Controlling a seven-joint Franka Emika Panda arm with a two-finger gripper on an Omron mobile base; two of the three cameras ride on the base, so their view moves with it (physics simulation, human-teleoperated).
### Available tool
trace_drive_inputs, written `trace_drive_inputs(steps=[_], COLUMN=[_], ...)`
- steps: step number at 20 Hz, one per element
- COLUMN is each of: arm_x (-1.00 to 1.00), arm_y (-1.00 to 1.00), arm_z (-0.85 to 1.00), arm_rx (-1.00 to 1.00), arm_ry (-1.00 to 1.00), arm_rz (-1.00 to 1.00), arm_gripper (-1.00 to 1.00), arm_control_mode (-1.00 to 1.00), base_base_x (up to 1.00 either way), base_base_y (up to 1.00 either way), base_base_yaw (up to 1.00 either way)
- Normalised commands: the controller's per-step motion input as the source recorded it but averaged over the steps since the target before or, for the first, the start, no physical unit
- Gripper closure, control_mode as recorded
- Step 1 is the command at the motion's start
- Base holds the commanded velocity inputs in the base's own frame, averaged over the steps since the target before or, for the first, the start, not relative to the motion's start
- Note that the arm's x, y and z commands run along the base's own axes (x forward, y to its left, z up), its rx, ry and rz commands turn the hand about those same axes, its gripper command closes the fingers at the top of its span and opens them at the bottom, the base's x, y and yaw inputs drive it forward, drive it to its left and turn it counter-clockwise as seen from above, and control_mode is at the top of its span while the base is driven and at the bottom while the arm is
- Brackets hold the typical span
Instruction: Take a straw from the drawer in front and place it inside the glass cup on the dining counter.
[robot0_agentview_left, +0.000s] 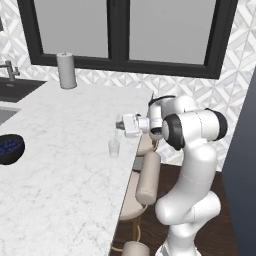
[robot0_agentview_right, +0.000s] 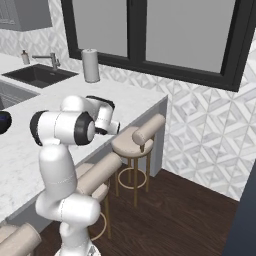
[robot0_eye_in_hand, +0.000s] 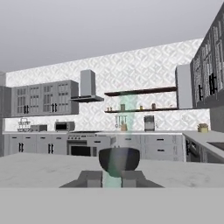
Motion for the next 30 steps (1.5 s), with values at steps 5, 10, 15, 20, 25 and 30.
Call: trace_drive_inputs(steps=[5, 10, 15, 20, 25, 30], arm_x=[0.16, 0.07, 0.02, 0.00, 0.00, -0.04], arm_y=[0.00, 0.00, 0.00, 0.00, 0.00, 0.00], arm_z=[0.02, 0.06, 0.17, 0.08, -0.10, -0.28], arm_rx=[0.00, 0.00, 0.00, 0.00, 0.00, -0.04], arm_ry=[0.00, 0.00, 0.00, -0.01, -0.05, -0.07], arm_rz=[0.02, 0.02, 0.02, 0.02, 0.01, 0.00], arm_gripper=[1.00, 1.00, 1.00, 1.00, 1.00, 1.00], arm_control_mode=[-1.00, -1.00, -1.00, -1.00, -1.00, -1.00], base_base_x=[0.00, 0.00, 0.00, 0.00, 0.00, 0.00], base_base_y=[0.00, 0.00, 0.00, 0.00, 0.00, 0.00], base_base_yaw=[0.00, 0.00, 0.00, 0.00, 0.00, 0.00])
